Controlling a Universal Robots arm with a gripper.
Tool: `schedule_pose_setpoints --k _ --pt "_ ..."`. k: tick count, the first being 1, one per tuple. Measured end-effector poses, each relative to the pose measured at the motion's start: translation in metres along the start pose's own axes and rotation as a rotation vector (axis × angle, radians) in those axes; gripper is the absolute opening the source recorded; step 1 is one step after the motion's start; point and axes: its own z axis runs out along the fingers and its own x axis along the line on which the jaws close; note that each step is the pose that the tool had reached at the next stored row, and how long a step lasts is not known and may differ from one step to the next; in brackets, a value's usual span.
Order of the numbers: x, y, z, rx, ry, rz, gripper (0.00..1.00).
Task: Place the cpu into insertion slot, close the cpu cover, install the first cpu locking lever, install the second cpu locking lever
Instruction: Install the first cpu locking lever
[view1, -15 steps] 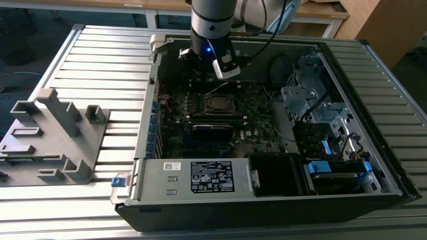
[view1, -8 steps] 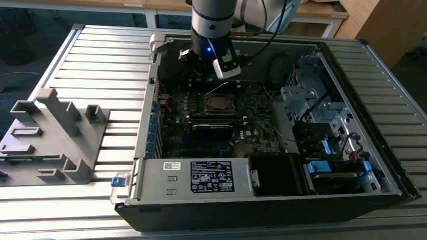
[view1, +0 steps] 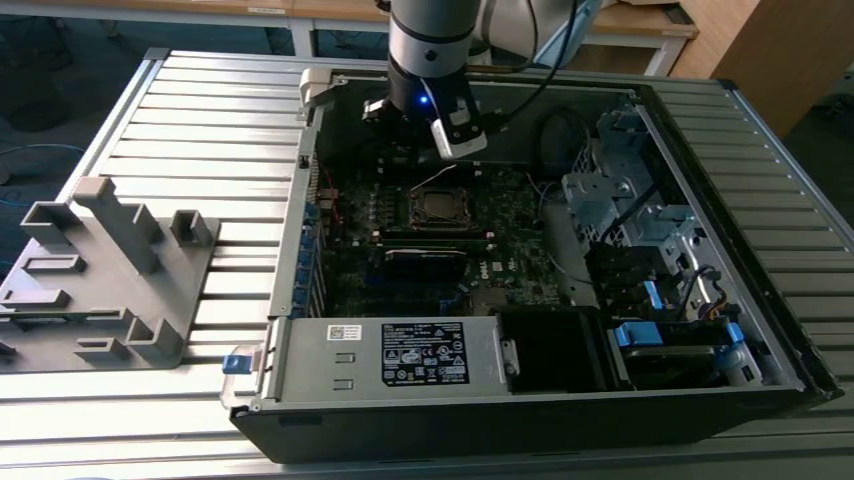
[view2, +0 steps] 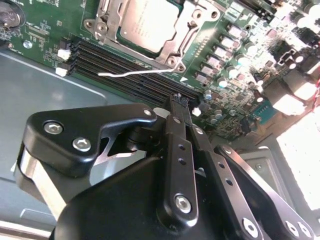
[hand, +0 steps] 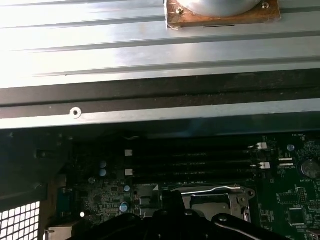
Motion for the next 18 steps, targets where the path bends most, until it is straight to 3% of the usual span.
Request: schedule_pose_setpoints --k 15,16,18 --pt "-0.0175 0.0042 0.003 0.0 -0.0002 0.0 0.11" --pt "-0.0179 0.0042 0.0033 0.0024 -0.0003 0.0 0.11" --pt "-0.0188 0.0044 0.0039 0.0157 -0.001 0.001 0.11"
